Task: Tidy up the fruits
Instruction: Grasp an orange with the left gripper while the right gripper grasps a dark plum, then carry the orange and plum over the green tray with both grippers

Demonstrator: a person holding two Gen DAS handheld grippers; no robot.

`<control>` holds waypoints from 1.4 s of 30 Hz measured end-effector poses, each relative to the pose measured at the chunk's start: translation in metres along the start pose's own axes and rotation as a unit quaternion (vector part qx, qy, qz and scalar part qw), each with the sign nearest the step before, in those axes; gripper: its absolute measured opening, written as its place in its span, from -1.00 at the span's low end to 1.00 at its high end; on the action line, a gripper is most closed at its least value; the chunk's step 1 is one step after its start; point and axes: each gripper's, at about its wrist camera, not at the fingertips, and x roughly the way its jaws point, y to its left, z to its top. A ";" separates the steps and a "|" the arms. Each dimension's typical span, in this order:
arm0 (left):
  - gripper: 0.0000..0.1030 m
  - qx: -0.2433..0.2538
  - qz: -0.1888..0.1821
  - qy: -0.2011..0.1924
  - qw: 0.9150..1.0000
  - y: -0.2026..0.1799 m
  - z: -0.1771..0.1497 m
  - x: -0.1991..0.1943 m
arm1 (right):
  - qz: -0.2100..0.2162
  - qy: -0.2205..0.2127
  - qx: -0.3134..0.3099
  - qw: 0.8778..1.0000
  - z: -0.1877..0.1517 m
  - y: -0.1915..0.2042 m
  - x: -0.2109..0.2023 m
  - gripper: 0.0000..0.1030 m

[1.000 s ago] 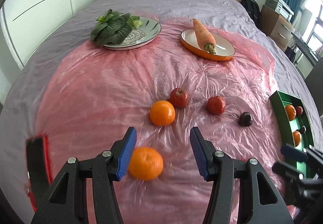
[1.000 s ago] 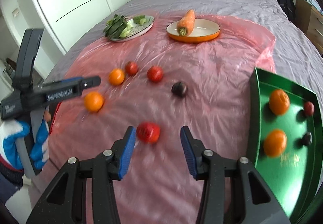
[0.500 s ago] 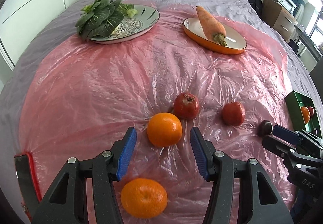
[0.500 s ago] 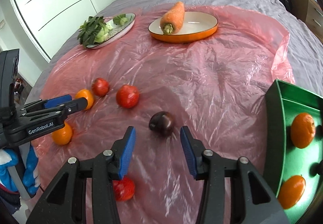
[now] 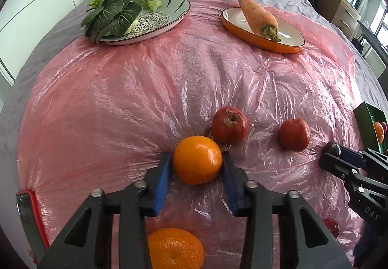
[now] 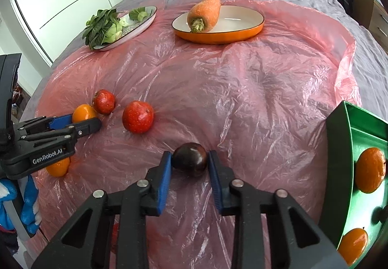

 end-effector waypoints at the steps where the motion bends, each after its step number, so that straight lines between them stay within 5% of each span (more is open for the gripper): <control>1: -0.36 -0.002 -0.004 0.000 1.000 0.001 0.000 0.000 | 0.000 -0.001 -0.001 1.000 0.000 0.000 0.000 -0.19; 30: -0.37 -0.011 -0.035 -0.043 0.998 0.003 -0.011 -0.054 | 0.028 -0.037 0.022 0.999 -0.006 0.001 -0.051 -0.22; 42: -0.37 0.001 -0.039 -0.057 0.998 -0.011 -0.053 -0.106 | 0.037 -0.043 0.018 0.998 -0.044 0.014 -0.097 -0.23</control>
